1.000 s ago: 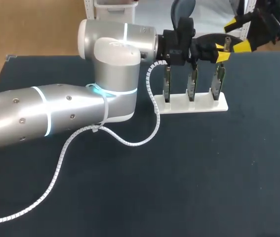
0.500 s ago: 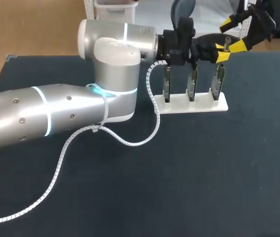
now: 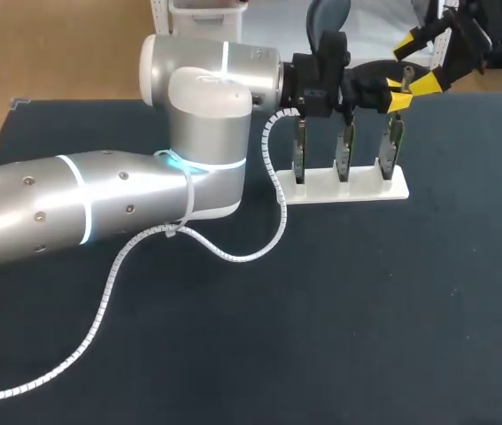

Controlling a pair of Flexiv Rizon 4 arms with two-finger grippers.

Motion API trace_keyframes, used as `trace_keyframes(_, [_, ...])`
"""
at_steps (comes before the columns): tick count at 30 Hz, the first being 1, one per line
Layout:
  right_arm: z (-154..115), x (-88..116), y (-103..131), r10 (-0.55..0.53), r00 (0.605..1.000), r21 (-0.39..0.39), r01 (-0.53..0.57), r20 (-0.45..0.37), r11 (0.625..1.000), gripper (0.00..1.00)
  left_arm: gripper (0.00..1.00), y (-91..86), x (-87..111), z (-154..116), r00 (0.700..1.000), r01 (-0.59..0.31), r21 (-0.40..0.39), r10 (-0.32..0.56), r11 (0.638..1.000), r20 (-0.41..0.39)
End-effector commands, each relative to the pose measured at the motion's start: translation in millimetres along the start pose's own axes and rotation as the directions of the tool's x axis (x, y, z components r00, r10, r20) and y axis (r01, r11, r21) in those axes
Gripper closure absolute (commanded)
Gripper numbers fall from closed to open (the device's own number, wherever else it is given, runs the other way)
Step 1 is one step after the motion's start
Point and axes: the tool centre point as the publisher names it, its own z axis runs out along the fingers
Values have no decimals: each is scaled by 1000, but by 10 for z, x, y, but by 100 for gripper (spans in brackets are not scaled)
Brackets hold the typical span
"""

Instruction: Pick up the optical module with the left hand, and insert it into the network port with the right hand.

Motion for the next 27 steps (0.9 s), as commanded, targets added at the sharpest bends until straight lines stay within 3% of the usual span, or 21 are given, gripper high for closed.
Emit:
trace_keyframes(1, [15, -2, 42, 3, 1000, 14, -3, -22, 1000, 0, 100, 17, 1, 15, 1000, 1, 1, -1, 1000, -1])
trace_keyframes(23, [-3, 46, 12, 37, 998, 50, -35, -48, 998, 0, 100, 17, 1, 15, 1000, 1, 1, -1, 1000, -1])
trace_keyframes(24, [-5, 47, 11, 37, 998, 52, -35, -47, 998, 72, 100, 17, 1, 15, 1000, 1, 1, -1, 1000, -1])
trace_keyframes(25, [-8, 48, 11, 31, 999, 53, -29, -41, 998, 100, 100, 17, 1, 15, 1000, 1, 1, -1, 1000, -1])
trace_keyframes(27, [-10, 48, 12, 30, 999, 53, -28, -43, 998, 100, 100, 17, 1, 15, 1000, 1, 1, -1, 1000, -1])
